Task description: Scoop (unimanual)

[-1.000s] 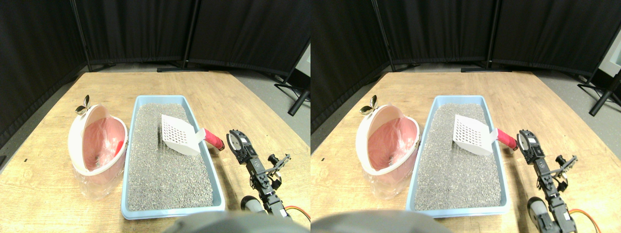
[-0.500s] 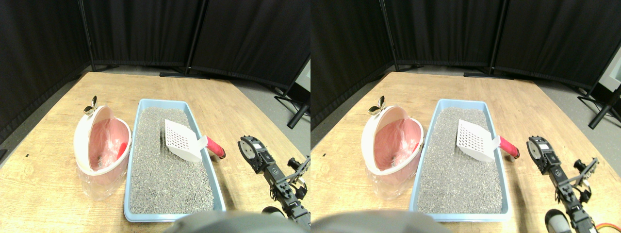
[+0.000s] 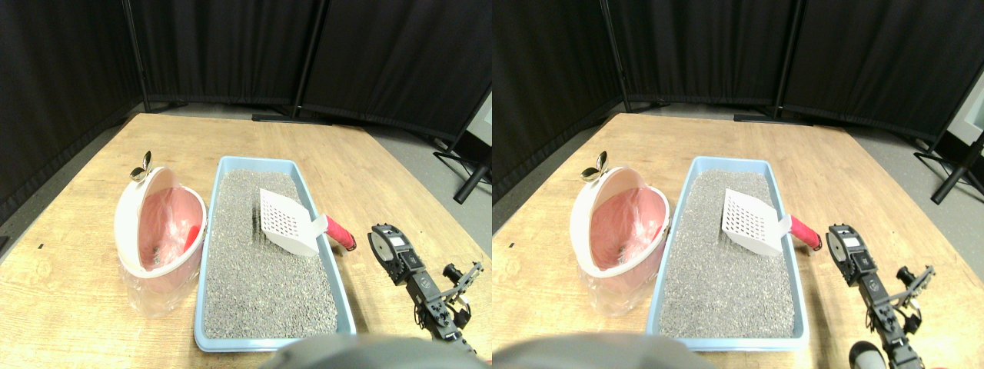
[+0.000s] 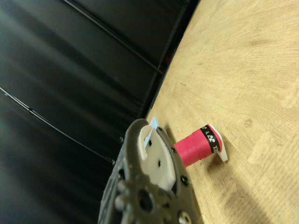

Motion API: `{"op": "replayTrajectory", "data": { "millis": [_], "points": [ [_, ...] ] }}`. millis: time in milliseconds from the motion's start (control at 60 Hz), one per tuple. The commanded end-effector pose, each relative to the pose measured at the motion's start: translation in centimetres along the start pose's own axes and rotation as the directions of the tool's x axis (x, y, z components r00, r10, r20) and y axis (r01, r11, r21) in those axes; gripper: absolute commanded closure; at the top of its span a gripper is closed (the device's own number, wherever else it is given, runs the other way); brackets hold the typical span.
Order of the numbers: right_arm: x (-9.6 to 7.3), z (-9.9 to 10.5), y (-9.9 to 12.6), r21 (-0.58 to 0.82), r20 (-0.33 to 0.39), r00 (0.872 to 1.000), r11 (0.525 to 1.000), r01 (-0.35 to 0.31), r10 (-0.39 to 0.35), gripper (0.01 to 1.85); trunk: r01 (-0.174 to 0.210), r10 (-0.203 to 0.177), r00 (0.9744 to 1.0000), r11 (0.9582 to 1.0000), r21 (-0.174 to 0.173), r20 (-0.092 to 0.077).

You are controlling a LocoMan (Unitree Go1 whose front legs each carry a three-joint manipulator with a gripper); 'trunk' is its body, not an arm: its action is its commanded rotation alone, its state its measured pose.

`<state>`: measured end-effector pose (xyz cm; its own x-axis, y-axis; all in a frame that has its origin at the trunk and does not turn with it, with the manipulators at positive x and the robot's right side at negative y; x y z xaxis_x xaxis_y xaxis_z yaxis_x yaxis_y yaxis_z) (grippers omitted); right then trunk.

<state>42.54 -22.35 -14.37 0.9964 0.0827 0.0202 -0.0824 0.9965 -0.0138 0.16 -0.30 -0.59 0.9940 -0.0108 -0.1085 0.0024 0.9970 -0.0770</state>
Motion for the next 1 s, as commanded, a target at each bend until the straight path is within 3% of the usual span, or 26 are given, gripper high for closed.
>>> {"op": "replayTrajectory", "data": {
  "millis": [17,400,1000],
  "points": [
    [-0.13,0.12,0.13,0.018,0.041,0.999,1.000,0.012,-0.013,1.81,0.007,-0.007,0.9999,1.0000,-0.006,0.008],
    [-0.25,-0.30,-0.04,0.026,0.036,0.999,0.999,0.034,-0.035,1.81,0.016,-0.016,0.9999,0.9999,0.001,-0.002],
    [-0.53,-0.35,-0.48,0.005,0.021,0.998,0.998,0.058,-0.058,1.81,0.031,-0.031,0.9995,0.9995,0.005,-0.001]
  ]
}}
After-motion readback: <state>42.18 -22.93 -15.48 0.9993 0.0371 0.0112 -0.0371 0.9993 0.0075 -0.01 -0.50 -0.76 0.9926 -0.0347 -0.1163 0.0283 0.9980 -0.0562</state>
